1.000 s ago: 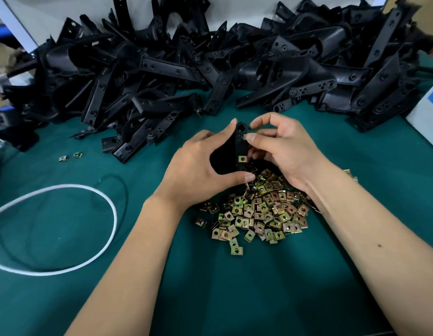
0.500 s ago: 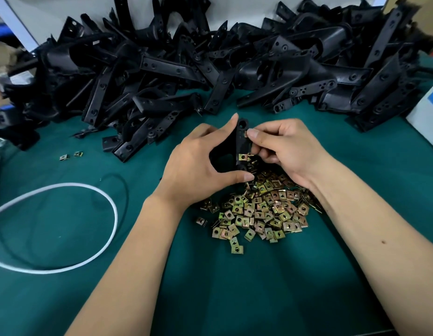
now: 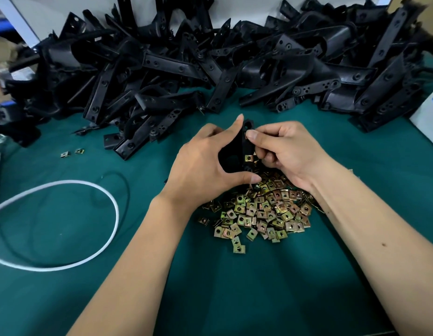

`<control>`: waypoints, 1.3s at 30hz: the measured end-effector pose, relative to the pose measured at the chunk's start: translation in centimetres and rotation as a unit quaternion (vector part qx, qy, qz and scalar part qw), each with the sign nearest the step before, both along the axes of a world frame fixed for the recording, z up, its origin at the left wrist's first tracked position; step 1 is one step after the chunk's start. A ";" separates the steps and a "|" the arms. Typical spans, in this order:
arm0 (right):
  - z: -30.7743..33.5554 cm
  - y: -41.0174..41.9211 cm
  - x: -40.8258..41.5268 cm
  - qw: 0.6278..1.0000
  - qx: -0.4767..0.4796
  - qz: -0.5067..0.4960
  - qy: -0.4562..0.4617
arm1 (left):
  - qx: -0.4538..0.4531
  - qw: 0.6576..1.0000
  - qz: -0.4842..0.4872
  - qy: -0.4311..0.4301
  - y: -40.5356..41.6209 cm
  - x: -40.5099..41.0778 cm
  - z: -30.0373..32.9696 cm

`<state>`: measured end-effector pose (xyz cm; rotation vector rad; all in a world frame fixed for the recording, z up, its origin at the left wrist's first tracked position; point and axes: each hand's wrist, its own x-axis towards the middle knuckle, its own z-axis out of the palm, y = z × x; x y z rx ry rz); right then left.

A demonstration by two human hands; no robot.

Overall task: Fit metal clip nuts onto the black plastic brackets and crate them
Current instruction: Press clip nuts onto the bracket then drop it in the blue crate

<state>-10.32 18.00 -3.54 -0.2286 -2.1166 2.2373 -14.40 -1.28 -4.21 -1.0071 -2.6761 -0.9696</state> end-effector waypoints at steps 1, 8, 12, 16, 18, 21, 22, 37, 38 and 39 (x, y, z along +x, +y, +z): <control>0.0 -0.1 0.0 1.000 0.006 -0.005 0.006 | 0.007 1.000 0.005 -0.003 0.1 0.0 0.0; -0.1 0.0 -0.2 0.996 0.058 -0.061 -0.009 | -0.022 0.999 0.040 -0.014 0.3 0.0 0.0; -0.1 -0.5 -0.2 0.989 0.121 -0.077 0.030 | -0.010 0.998 0.057 -0.024 0.4 0.3 0.3; 0.6 -0.6 0.2 0.981 0.152 -0.115 0.039 | -0.008 0.997 0.073 -0.012 1.6 1.0 0.9; 1.3 -0.3 0.7 0.976 0.164 -0.135 0.052 | -0.006 0.997 0.077 0.009 2.5 1.4 1.5; 2.9 1.1 2.9 0.959 0.209 -0.176 0.079 | -0.004 0.997 0.067 0.037 5.0 2.8 2.7; 3.5 1.7 3.9 0.951 0.229 -0.187 0.087 | -0.002 0.997 0.062 0.045 6.0 3.5 3.1; 1.9 20.0 34.5 0.850 -0.074 -0.507 0.120 | -0.083 0.923 -0.355 0.120 34.0 27.1 5.4; 0.3 20.7 36.5 0.835 -0.117 -0.526 0.108 | -0.106 0.909 -0.381 0.131 35.3 29.0 4.5; -1.6 21.4 38.6 0.817 -0.153 -0.549 0.088 | -0.136 0.894 -0.406 0.135 36.4 31.1 3.4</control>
